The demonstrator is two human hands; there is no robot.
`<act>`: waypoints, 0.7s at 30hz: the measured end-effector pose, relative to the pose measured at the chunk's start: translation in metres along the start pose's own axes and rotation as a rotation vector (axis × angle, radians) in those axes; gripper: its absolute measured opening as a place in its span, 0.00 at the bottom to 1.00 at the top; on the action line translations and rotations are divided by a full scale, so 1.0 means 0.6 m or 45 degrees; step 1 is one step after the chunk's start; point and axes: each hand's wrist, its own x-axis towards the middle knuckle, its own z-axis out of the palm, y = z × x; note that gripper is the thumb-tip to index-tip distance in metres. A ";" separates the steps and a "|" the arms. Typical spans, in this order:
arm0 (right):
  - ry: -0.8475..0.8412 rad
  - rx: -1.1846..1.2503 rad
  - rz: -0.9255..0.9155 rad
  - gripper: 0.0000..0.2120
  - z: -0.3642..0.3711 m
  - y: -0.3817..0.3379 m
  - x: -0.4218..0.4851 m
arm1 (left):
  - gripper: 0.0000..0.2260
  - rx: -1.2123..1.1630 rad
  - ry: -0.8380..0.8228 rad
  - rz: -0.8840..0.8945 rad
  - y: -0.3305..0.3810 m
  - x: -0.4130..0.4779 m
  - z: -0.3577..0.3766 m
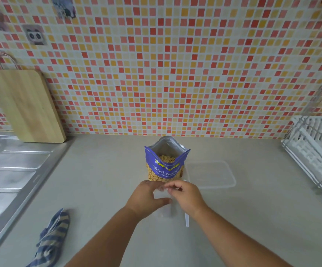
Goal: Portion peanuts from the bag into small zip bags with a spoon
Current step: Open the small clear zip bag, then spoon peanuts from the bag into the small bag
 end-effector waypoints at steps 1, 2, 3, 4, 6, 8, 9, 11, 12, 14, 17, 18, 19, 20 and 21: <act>0.113 -0.026 0.049 0.10 -0.003 0.002 0.001 | 0.20 -0.020 0.009 -0.024 -0.002 0.000 -0.001; 0.223 -0.139 0.119 0.07 -0.009 0.006 0.003 | 0.20 -0.043 0.020 -0.048 -0.004 -0.001 -0.003; 0.283 -0.337 0.207 0.07 -0.015 0.010 0.004 | 0.20 -0.061 0.032 -0.066 -0.006 -0.002 -0.004; 0.264 -0.562 0.302 0.09 -0.020 0.018 0.005 | 0.20 -0.076 0.042 -0.076 -0.007 -0.004 -0.006; 0.106 -0.838 0.475 0.14 -0.021 0.040 0.001 | 0.18 -0.098 0.053 -0.085 -0.007 -0.007 -0.008; 0.007 -0.893 0.564 0.15 -0.017 0.057 -0.001 | 0.17 -0.102 0.062 -0.079 -0.007 -0.008 -0.008; -0.008 -0.882 0.594 0.14 -0.014 0.065 0.001 | 0.17 -0.100 0.065 -0.076 -0.006 -0.009 -0.009; -0.024 -0.816 0.652 0.14 -0.009 0.076 0.005 | 0.17 -0.092 0.072 -0.071 -0.005 -0.010 -0.010; -0.030 -0.774 0.678 0.14 -0.008 0.078 0.007 | 0.18 -0.089 0.073 -0.074 -0.005 -0.010 -0.010; -0.063 -0.687 0.697 0.14 -0.010 0.079 0.013 | 0.20 -0.081 0.080 -0.066 -0.005 -0.011 -0.012; -0.136 -0.600 0.663 0.09 -0.032 0.061 0.018 | 0.28 -0.068 0.110 -0.026 0.000 -0.012 -0.015; -0.155 -0.610 0.630 0.08 -0.046 0.050 0.020 | 0.29 -0.063 0.134 -0.006 0.004 -0.012 -0.018; -0.171 -0.644 0.591 0.09 -0.063 0.037 0.023 | 0.29 -0.063 0.164 0.018 0.007 -0.011 -0.021; -0.179 -0.706 0.553 0.09 -0.083 0.019 0.026 | 0.29 -0.071 0.198 0.045 0.011 -0.009 -0.026; -0.173 -0.790 0.512 0.10 -0.107 -0.001 0.029 | 0.28 -0.080 0.237 0.067 0.015 -0.007 -0.032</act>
